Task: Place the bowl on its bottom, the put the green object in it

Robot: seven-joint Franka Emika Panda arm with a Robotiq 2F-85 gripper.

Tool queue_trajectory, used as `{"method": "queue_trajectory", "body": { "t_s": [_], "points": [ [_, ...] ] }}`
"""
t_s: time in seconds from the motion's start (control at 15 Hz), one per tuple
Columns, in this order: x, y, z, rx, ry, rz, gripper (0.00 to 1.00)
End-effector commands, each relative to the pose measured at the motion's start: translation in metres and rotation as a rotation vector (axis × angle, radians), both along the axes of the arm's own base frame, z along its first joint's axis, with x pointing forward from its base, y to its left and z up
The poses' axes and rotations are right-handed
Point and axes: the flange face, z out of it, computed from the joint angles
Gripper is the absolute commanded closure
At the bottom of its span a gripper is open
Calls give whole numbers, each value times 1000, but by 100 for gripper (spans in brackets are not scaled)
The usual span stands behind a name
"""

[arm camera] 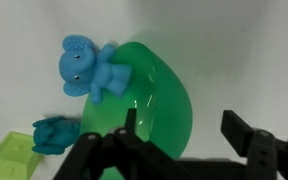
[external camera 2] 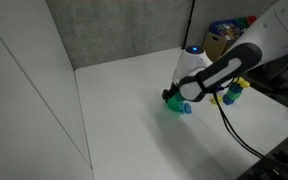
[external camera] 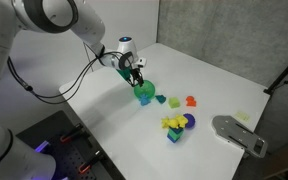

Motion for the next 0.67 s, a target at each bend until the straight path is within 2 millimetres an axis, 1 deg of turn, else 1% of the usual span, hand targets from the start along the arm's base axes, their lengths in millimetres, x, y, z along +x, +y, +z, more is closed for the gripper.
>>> {"method": "queue_trajectory", "body": {
  "t_s": [0.0,0.2,0.33,0.47,0.6],
  "points": [
    [10,8,1,-37,-31,-8,44],
    [10,5,7,-71,-39,-14,67],
    [8,0,11,-106,-40,-14,84],
    [6,-5,15,-142,-29,-9,97],
    [2,-10,18,-183,-3,8,100]
  ]
}}
